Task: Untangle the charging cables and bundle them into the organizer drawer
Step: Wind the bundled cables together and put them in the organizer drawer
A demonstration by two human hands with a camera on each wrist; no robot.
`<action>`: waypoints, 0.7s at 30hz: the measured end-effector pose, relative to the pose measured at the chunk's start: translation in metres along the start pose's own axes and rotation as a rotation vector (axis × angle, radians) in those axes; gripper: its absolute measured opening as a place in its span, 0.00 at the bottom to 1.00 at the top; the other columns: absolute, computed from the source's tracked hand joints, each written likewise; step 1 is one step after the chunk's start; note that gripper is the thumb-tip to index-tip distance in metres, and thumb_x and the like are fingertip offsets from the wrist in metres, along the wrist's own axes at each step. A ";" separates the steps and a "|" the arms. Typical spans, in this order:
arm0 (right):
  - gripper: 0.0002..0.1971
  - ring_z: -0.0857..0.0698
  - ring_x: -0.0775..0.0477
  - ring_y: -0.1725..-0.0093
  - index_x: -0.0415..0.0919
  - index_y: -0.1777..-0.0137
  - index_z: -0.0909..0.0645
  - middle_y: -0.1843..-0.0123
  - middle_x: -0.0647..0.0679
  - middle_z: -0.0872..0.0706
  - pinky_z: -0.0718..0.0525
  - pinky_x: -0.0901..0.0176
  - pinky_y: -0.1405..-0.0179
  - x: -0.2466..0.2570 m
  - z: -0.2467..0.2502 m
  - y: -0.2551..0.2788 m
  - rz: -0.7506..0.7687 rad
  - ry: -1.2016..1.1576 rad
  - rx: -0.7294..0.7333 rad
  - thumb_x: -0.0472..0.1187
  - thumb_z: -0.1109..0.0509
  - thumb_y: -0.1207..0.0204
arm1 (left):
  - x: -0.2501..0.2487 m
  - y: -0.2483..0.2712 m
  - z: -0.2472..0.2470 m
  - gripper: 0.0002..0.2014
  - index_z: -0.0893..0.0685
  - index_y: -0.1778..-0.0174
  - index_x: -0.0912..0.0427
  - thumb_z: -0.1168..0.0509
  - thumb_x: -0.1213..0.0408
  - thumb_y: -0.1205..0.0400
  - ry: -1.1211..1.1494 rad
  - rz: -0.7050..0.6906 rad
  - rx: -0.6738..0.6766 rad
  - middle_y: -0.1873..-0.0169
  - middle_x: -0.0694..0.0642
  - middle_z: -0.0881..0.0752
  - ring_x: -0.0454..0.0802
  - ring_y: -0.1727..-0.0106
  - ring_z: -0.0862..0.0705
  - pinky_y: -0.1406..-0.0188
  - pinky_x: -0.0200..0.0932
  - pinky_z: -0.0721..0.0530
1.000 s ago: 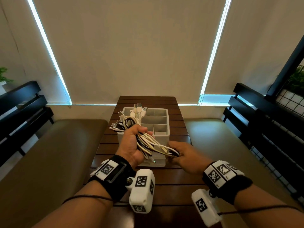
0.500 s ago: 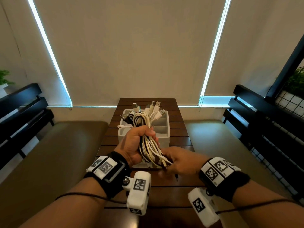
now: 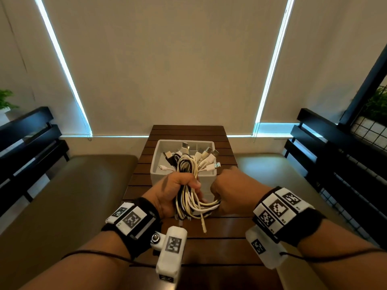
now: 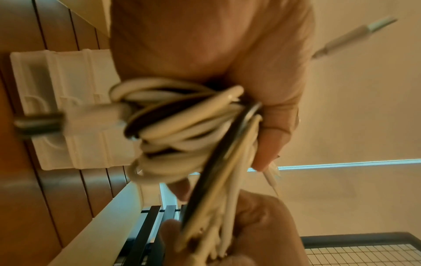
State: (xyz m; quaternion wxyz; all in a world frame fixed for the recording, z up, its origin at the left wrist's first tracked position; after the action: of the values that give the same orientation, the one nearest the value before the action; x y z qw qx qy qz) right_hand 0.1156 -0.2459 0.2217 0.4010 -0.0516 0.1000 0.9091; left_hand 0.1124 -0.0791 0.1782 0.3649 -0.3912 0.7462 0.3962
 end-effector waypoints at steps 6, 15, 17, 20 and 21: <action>0.09 0.20 0.46 0.48 0.47 0.52 0.20 0.55 0.52 0.18 0.26 0.46 0.35 0.005 -0.005 -0.008 0.056 -0.042 -0.033 0.50 0.32 0.26 | 0.010 0.000 -0.013 0.13 0.16 0.58 0.69 0.32 0.72 0.38 -0.038 0.110 0.060 0.67 0.62 0.15 0.56 0.66 0.15 0.60 0.49 0.14; 0.15 0.19 0.45 0.53 0.49 0.57 0.24 0.60 0.52 0.22 0.31 0.44 0.38 0.006 -0.008 -0.008 -0.084 0.104 -0.014 0.60 0.32 0.29 | 0.018 0.000 -0.016 0.21 0.21 0.43 0.69 0.33 0.74 0.34 0.011 0.194 0.116 0.60 0.68 0.17 0.62 0.59 0.15 0.53 0.57 0.11; 0.18 0.18 0.45 0.52 0.47 0.51 0.19 0.56 0.50 0.17 0.29 0.42 0.38 0.005 -0.008 -0.007 -0.091 0.107 0.005 0.61 0.33 0.28 | 0.022 -0.002 -0.015 0.19 0.20 0.48 0.69 0.31 0.75 0.35 -0.021 0.195 0.115 0.60 0.68 0.17 0.62 0.58 0.15 0.47 0.60 0.14; 0.24 0.17 0.44 0.48 0.46 0.43 0.19 0.48 0.48 0.16 0.26 0.46 0.39 0.002 -0.007 -0.005 -0.060 0.070 0.016 0.64 0.32 0.28 | 0.027 -0.002 -0.014 0.19 0.17 0.52 0.69 0.27 0.74 0.40 -0.071 0.206 0.115 0.57 0.67 0.16 0.61 0.56 0.16 0.30 0.64 0.25; 0.25 0.17 0.44 0.49 0.45 0.43 0.19 0.48 0.47 0.16 0.25 0.49 0.41 0.000 -0.007 -0.003 -0.046 0.057 0.017 0.65 0.31 0.29 | 0.028 -0.002 -0.015 0.19 0.16 0.53 0.69 0.27 0.73 0.41 -0.092 0.201 0.111 0.58 0.67 0.15 0.60 0.57 0.15 0.34 0.62 0.22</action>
State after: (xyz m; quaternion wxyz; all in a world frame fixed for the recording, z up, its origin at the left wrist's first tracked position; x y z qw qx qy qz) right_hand 0.1179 -0.2449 0.2144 0.4192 -0.0762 0.1180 0.8969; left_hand 0.0983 -0.1010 0.1596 0.3783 -0.2751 0.7849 0.4064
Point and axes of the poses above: each hand's wrist, its own y-axis away from the middle knuckle, its own z-axis out of the back of the hand, x = y × z, the point moved 1 cm from there along -y, towards the middle knuckle
